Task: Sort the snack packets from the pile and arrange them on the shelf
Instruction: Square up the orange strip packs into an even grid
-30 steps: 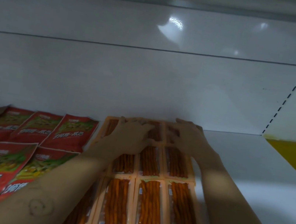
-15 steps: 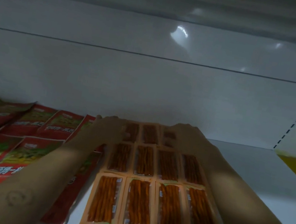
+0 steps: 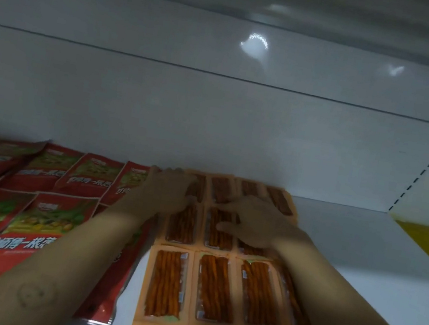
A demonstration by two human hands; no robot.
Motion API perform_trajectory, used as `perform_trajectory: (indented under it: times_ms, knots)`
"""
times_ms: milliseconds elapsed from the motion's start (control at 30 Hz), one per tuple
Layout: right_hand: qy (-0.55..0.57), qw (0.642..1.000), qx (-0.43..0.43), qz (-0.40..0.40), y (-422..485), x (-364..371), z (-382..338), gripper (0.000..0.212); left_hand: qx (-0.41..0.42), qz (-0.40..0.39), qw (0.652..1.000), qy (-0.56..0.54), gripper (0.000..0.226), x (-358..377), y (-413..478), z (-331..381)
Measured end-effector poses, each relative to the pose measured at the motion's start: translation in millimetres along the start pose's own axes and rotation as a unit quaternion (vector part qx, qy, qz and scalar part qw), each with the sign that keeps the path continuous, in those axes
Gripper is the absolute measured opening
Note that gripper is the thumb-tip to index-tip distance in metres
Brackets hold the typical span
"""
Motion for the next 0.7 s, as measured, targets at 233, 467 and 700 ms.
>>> perform_trajectory:
  times_ms: [233, 467, 700]
  knots:
    - [0.033, 0.996, 0.074, 0.039, -41.1, -7.3, 9.0, 0.045, 0.118, 0.044, 0.990, -0.063, 0.043, 10.4, -49.9, 40.4]
    - [0.044, 0.990, 0.132, -0.017, -60.2, 15.1, -0.7, 0.055, 0.121, 0.004, 0.992, -0.024, 0.049, 21.3, -47.8, 58.0]
    - [0.043, 0.979, 0.174, 0.097, -81.2, 23.3, 10.2, 0.041, 0.139, 0.022, 0.990, -0.008, 0.052, 28.6, -54.8, 44.7]
Point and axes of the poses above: each hand's wrist, its own y-axis towards the middle knuckle, its own x-axis out of the palm, z = x × y, the point moved 1 cm from there along y, towards the middle knuckle, and after that the axes turned 14 degrees about -z, right-handed, at the moved point
